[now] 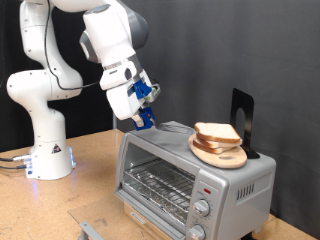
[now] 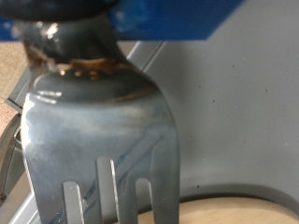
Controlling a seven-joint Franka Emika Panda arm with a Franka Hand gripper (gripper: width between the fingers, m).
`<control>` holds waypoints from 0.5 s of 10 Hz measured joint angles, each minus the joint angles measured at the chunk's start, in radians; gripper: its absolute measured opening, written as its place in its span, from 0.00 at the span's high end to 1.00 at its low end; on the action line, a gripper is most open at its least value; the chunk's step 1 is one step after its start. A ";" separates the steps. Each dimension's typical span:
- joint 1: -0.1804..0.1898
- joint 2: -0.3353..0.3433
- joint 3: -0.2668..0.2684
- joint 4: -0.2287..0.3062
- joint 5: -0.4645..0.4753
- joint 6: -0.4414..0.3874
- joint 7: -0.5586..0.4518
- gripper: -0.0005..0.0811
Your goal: Make a piece of toast with the oven
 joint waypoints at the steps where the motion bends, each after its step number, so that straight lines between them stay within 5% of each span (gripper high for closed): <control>1: 0.000 0.001 0.001 -0.001 0.000 0.000 0.000 0.46; 5: 0.003 0.002 0.002 0.000 0.009 0.006 0.002 0.46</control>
